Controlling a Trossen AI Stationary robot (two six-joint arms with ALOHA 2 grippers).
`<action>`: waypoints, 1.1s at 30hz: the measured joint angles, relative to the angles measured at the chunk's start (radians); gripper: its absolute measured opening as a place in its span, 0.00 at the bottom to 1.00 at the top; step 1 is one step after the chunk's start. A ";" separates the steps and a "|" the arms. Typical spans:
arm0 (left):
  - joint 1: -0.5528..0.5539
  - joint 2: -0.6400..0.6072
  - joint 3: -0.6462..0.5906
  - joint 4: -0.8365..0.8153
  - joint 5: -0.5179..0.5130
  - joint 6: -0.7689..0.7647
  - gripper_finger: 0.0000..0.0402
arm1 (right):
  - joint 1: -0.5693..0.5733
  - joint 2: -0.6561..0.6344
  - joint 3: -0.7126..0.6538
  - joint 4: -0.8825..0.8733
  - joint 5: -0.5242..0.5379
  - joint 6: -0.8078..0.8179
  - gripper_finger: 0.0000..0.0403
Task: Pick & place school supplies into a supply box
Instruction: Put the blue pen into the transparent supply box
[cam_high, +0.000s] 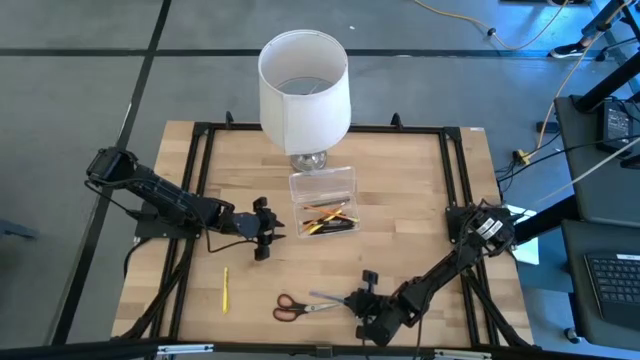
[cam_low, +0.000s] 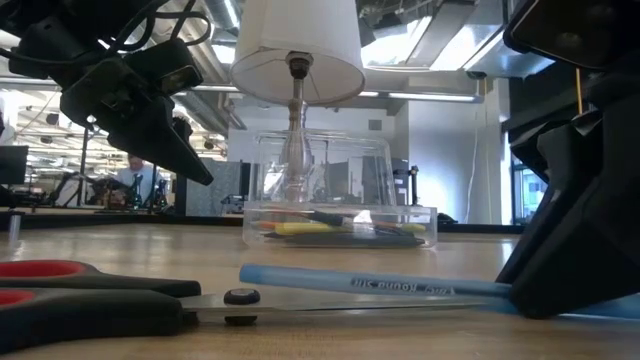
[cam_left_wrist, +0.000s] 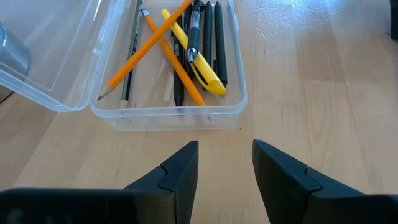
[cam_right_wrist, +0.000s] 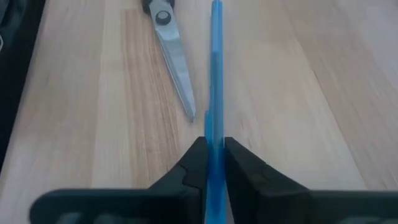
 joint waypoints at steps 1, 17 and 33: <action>0.000 0.000 0.000 0.000 0.000 0.000 0.36 | 0.000 -0.002 0.000 0.000 0.011 0.006 0.11; 0.000 0.000 0.000 -0.009 0.002 0.000 0.36 | -0.029 -0.170 -0.006 -0.247 0.076 0.037 0.12; 0.000 0.000 0.000 -0.009 0.008 0.000 0.36 | -0.287 -0.341 -0.003 -0.393 0.044 -0.437 0.12</action>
